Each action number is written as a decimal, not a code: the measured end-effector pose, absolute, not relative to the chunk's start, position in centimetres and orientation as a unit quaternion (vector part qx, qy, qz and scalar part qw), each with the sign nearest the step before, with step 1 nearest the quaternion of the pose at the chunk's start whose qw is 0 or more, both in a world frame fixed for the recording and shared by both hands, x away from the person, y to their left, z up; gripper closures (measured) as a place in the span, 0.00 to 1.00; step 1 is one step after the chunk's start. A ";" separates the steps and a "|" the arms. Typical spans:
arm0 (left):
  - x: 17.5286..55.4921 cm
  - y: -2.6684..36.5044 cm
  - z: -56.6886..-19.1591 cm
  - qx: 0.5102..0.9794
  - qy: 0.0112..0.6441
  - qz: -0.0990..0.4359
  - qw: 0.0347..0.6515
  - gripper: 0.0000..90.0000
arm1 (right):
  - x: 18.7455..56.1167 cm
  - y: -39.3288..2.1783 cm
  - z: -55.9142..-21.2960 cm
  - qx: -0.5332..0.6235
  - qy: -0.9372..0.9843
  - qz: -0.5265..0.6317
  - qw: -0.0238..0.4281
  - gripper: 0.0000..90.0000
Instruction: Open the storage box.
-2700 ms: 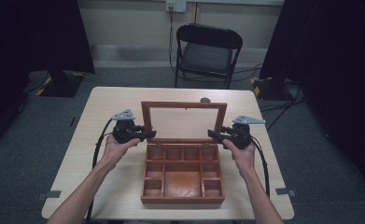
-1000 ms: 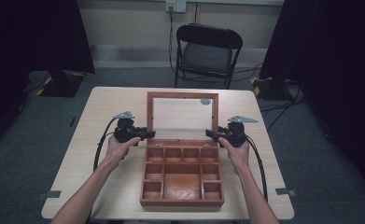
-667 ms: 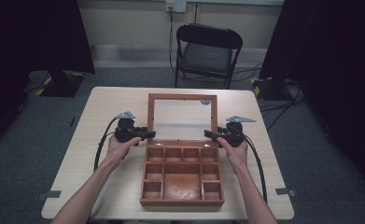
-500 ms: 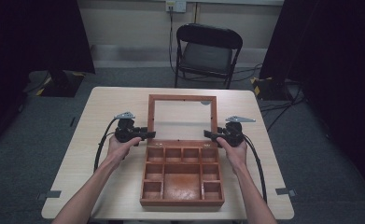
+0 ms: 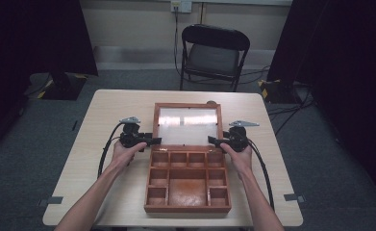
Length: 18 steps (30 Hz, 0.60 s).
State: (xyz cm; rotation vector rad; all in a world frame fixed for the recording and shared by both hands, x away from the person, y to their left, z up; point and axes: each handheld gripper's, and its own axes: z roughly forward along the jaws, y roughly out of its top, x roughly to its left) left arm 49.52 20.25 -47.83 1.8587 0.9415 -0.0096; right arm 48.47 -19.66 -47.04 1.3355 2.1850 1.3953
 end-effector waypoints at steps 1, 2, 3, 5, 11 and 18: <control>49.6 20.2 -47.9 0.770 0.391 -0.004 0.504 0.50 | 48.5 -19.6 -47.1 0.454 0.747 0.473 0.112 0.27; 49.6 20.2 -47.9 0.770 0.392 -0.005 0.503 0.49 | 48.5 -19.6 -47.2 0.455 0.747 0.472 0.110 0.27; 49.6 20.3 -48.0 0.770 0.394 -0.006 0.501 0.49 | 48.5 -19.6 -47.3 0.458 0.746 0.471 0.108 0.26; 49.7 20.3 -48.1 0.770 0.395 -0.009 0.502 0.48 | 48.5 -19.6 -47.3 0.459 0.746 0.470 0.109 0.26; 49.7 20.2 -48.1 0.771 0.395 -0.003 0.499 0.47 | 48.6 -19.6 -47.4 0.461 0.746 0.470 0.106 0.25; 49.8 20.0 -48.5 0.771 0.407 -0.006 0.489 0.39 | 48.7 -19.8 -47.8 0.470 0.745 0.465 0.095 0.23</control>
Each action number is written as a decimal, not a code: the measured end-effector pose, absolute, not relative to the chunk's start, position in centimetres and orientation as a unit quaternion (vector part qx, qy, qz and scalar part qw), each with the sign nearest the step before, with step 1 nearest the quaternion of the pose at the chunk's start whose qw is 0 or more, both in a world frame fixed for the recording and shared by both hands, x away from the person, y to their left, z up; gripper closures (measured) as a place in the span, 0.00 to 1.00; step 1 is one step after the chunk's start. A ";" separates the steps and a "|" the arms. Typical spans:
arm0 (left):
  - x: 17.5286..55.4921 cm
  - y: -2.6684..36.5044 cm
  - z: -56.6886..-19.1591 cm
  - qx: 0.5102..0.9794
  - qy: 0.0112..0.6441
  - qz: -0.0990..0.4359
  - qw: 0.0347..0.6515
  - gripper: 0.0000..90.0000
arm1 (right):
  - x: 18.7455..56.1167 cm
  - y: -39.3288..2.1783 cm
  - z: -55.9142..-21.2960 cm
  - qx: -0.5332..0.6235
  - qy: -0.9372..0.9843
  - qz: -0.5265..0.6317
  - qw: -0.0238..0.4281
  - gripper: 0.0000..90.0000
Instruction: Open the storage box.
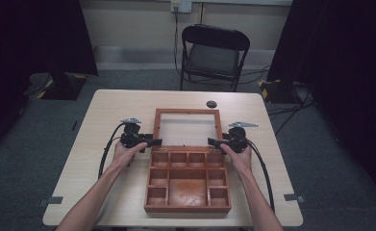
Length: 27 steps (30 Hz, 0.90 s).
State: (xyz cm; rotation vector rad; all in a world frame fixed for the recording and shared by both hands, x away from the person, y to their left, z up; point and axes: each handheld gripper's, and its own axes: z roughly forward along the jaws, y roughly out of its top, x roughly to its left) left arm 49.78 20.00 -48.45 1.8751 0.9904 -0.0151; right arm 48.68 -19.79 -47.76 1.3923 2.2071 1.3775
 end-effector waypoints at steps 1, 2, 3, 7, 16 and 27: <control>49.8 19.9 -48.5 0.772 0.412 -0.005 0.485 0.36 | 48.7 -19.8 -47.8 0.475 0.742 0.464 0.089 0.23; 49.8 19.9 -48.5 0.774 0.410 -0.001 0.483 0.35 | 48.7 -19.8 -47.9 0.478 0.741 0.464 0.087 0.23; 49.8 19.9 -48.5 0.773 0.410 0.000 0.483 0.35 | 48.7 -19.9 -48.0 0.480 0.740 0.464 0.080 0.22; 49.8 19.9 -48.6 0.778 0.408 0.004 0.478 0.36 | 49.0 -20.2 -48.6 0.493 0.731 0.468 0.052 0.21; 49.7 19.9 -48.6 0.776 0.412 0.004 0.479 0.35 | 48.7 -20.3 -48.9 0.494 0.729 0.469 0.069 0.21; 48.2 22.0 -47.5 0.781 0.422 0.046 0.459 0.28 | 47.3 -22.6 -47.2 0.497 0.731 0.458 0.094 0.19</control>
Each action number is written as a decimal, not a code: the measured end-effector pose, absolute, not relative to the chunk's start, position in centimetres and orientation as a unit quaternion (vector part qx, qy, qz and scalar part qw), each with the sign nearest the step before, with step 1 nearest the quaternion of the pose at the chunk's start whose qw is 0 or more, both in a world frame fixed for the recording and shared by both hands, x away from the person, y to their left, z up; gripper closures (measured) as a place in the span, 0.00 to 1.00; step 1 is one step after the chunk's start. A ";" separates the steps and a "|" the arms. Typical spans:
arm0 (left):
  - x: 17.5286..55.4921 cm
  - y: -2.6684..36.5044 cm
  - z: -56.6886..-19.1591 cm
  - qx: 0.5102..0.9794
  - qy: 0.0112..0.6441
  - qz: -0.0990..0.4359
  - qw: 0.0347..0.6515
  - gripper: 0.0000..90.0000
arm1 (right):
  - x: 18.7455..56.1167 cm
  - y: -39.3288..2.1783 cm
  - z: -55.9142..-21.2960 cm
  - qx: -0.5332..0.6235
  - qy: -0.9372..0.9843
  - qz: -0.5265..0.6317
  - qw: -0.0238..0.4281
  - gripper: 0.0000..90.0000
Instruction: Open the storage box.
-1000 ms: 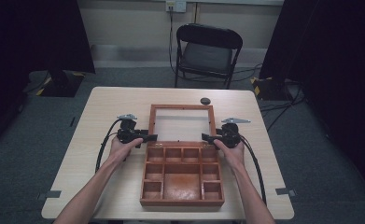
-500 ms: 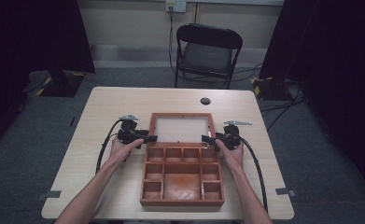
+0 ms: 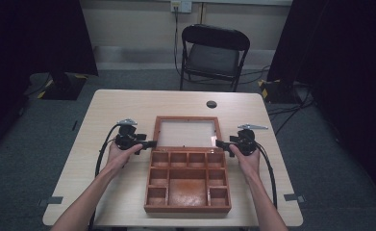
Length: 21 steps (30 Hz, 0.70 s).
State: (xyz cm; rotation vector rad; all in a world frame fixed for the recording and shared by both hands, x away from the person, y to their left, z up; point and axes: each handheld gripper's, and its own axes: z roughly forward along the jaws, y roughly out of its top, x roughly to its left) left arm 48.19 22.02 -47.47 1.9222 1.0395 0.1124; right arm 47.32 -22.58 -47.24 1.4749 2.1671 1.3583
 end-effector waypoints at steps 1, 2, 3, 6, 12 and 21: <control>48.0 22.5 -47.3 0.783 0.423 0.050 0.454 0.28 | 47.1 -22.9 -47.0 0.500 0.730 0.456 0.095 0.19; 47.9 22.8 -47.3 0.781 0.425 0.050 0.454 0.27 | 46.8 -23.2 -46.8 0.504 0.732 0.449 0.093 0.18; 47.5 23.5 -47.2 0.779 0.428 0.053 0.455 0.26 | 46.5 -23.4 -46.7 0.501 0.735 0.448 0.092 0.18; 46.7 24.8 -47.3 0.784 0.438 0.062 0.436 0.22 | 45.1 -24.3 -46.4 0.492 0.745 0.439 0.106 0.17; 45.1 26.7 -47.6 0.784 0.454 0.077 0.417 0.21 | 42.9 -26.0 -46.1 0.501 0.747 0.420 0.119 0.16; 41.8 27.5 -47.9 0.819 0.434 0.109 0.358 0.22 | 39.6 -27.3 -46.7 0.502 0.762 0.384 0.144 0.16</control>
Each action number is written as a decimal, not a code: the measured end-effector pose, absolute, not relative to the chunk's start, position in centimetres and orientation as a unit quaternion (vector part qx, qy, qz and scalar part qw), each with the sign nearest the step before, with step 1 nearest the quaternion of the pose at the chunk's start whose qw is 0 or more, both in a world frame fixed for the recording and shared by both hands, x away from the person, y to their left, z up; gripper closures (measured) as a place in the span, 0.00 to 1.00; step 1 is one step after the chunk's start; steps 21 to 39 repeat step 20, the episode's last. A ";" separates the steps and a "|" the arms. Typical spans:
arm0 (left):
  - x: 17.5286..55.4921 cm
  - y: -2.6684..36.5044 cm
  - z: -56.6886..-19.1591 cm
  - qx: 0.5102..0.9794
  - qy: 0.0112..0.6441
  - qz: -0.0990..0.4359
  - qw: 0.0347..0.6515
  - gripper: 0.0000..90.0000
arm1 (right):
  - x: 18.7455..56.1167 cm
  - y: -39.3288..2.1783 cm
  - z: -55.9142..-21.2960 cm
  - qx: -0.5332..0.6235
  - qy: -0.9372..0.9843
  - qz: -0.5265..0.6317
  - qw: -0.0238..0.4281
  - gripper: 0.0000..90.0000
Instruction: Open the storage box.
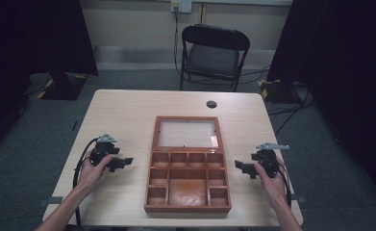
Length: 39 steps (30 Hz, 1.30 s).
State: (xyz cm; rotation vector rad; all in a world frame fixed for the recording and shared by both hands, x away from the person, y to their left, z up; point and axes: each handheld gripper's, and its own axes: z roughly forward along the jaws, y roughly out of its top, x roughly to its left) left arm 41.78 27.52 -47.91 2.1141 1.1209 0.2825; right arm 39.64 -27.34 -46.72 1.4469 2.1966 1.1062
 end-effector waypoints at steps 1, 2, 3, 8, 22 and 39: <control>41.5 27.6 -48.0 0.818 0.438 0.110 0.356 0.22 | 39.3 -27.4 -46.7 0.502 0.764 0.379 0.146 0.16; 41.3 27.7 -48.1 0.820 0.439 0.116 0.349 0.22 | 39.0 -27.5 -46.8 0.502 0.766 0.371 0.153 0.16; 41.1 27.8 -48.3 0.824 0.439 0.122 0.337 0.22 | 38.8 -27.5 -46.8 0.504 0.766 0.366 0.158 0.16; 40.5 28.6 -49.1 0.819 0.442 0.144 0.335 0.21 | 37.5 -28.0 -47.8 0.511 0.777 0.327 0.171 0.16; 40.2 28.7 -50.2 0.806 0.439 0.194 0.347 0.10 | 36.8 -28.9 -50.0 0.520 0.757 0.322 0.229 0.08; 40.2 28.7 -50.2 0.806 0.439 0.194 0.347 0.10 | 36.8 -28.9 -50.0 0.520 0.757 0.322 0.229 0.08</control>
